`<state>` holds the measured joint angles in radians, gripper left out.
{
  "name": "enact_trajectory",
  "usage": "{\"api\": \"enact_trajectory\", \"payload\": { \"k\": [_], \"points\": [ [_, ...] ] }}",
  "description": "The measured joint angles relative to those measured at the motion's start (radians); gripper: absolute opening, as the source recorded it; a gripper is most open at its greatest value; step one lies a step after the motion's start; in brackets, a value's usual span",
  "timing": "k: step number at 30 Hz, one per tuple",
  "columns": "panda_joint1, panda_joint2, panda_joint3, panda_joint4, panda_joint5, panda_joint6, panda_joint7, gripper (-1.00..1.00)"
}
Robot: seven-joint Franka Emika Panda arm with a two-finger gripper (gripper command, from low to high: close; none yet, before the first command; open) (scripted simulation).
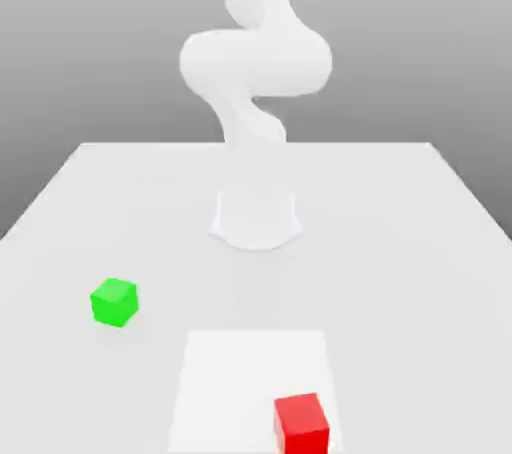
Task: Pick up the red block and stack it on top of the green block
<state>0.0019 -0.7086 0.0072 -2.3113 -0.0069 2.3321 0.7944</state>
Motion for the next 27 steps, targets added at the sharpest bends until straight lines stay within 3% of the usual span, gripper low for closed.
{"api": "enact_trajectory", "payload": {
  "k": [27],
  "points": [
    [0.038,0.984,0.049,-0.109,-0.03,0.369,-0.087,0.0]
  ]
}}
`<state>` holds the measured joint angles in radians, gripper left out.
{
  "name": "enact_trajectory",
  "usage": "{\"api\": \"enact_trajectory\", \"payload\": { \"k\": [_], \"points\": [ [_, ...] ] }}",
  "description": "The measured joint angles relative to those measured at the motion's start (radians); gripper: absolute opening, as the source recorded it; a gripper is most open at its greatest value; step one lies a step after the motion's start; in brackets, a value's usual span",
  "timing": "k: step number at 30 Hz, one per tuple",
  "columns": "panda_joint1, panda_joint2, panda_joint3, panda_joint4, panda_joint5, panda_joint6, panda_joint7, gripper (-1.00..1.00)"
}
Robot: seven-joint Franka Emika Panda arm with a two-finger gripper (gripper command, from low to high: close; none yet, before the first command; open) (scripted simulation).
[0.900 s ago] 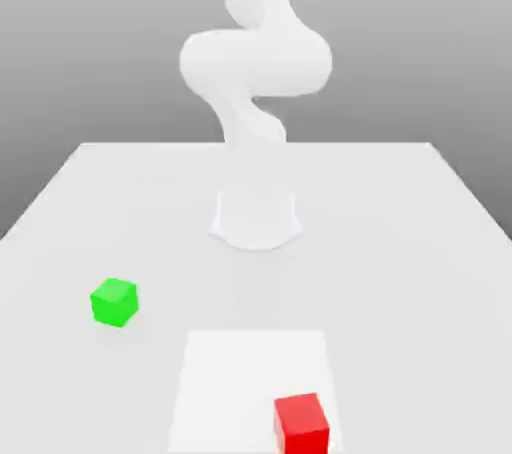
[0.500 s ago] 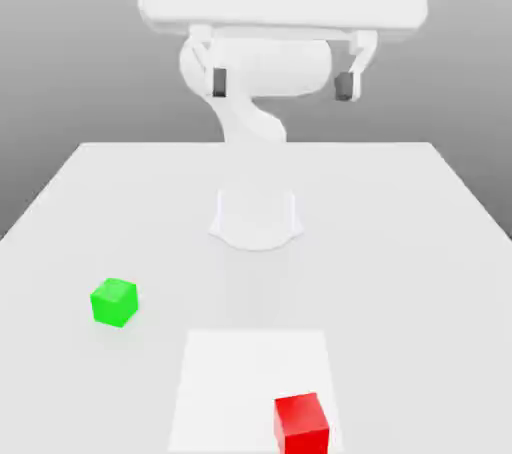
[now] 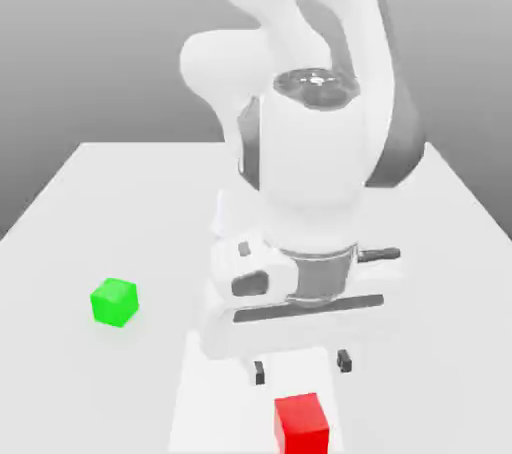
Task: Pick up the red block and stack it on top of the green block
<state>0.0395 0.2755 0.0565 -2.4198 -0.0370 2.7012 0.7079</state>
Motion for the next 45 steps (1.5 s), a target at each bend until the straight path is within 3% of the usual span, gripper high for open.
{"api": "enact_trajectory", "payload": {
  "k": [3,4,10,16,20,23,30,34,38,39,45],
  "points": [
    [0.008,0.109,-0.01,0.015,-0.013,0.088,0.008,0.0],
    [0.01,0.13,-0.013,0.018,-0.015,0.106,0.01,-1.0],
    [0.011,0.141,-0.013,0.02,-0.018,0.115,0.012,-1.0],
    [-0.009,-0.03,-0.013,-0.019,-0.001,-0.017,0.012,-1.0],
    [-0.099,-0.172,-0.133,-0.143,-0.043,-0.034,0.147,-1.0],
    [-0.253,-0.282,-0.209,-0.249,-0.087,-0.035,0.271,-1.0],
    [-0.497,-0.516,-0.324,-0.491,-0.124,-0.025,0.51,-1.0],
    [-0.497,-0.426,-0.351,-0.512,-0.075,0.085,0.5,-1.0],
    [-0.468,-0.285,-0.351,-0.51,0.039,0.22,0.423,-1.0],
    [-0.471,-0.265,-0.341,-0.509,0.059,0.238,0.409,1.0],
    [-0.46,-0.255,-0.341,-0.509,0.072,0.247,0.401,1.0]
  ]
}}
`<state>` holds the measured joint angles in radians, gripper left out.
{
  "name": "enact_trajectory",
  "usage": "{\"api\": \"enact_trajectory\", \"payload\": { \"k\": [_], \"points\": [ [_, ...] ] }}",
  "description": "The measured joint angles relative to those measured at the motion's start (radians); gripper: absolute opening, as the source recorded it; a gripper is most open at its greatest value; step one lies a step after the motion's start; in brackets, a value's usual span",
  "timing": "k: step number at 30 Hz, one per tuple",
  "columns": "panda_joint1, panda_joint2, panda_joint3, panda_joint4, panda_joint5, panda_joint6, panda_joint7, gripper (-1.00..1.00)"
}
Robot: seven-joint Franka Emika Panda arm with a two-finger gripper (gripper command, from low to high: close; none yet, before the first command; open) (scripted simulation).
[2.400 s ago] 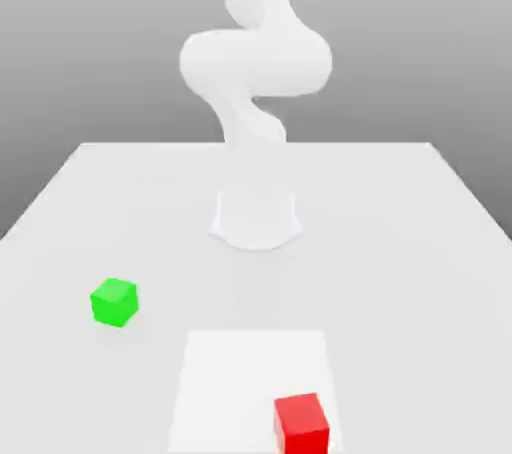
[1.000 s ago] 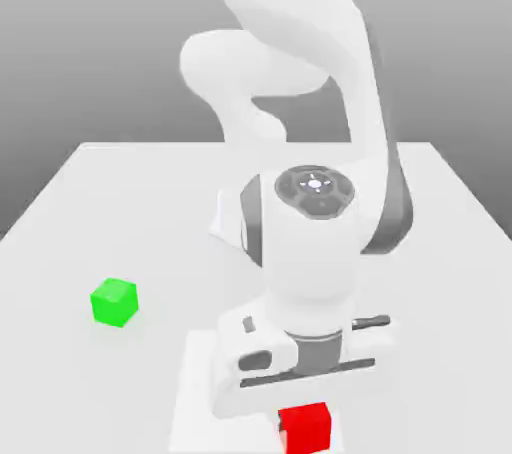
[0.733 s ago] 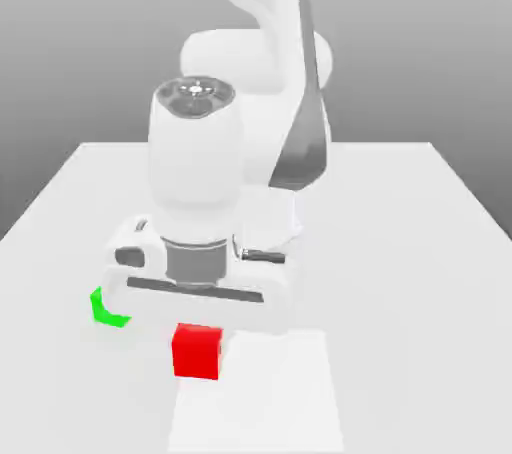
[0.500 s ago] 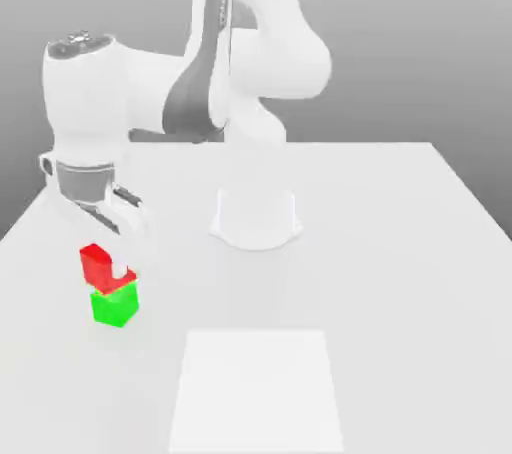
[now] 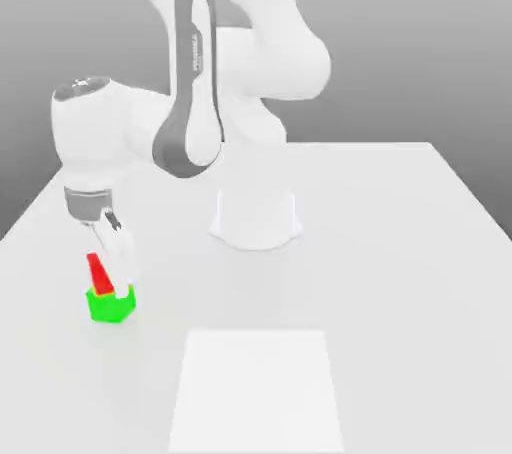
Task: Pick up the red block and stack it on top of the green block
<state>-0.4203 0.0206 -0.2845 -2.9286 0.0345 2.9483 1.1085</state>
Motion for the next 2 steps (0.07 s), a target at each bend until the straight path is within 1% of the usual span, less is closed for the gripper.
{"api": "enact_trajectory", "payload": {
  "k": [2],
  "points": [
    [-0.012,-0.039,-0.009,-0.001,-0.041,-0.036,0.028,1.0]
  ]
}}
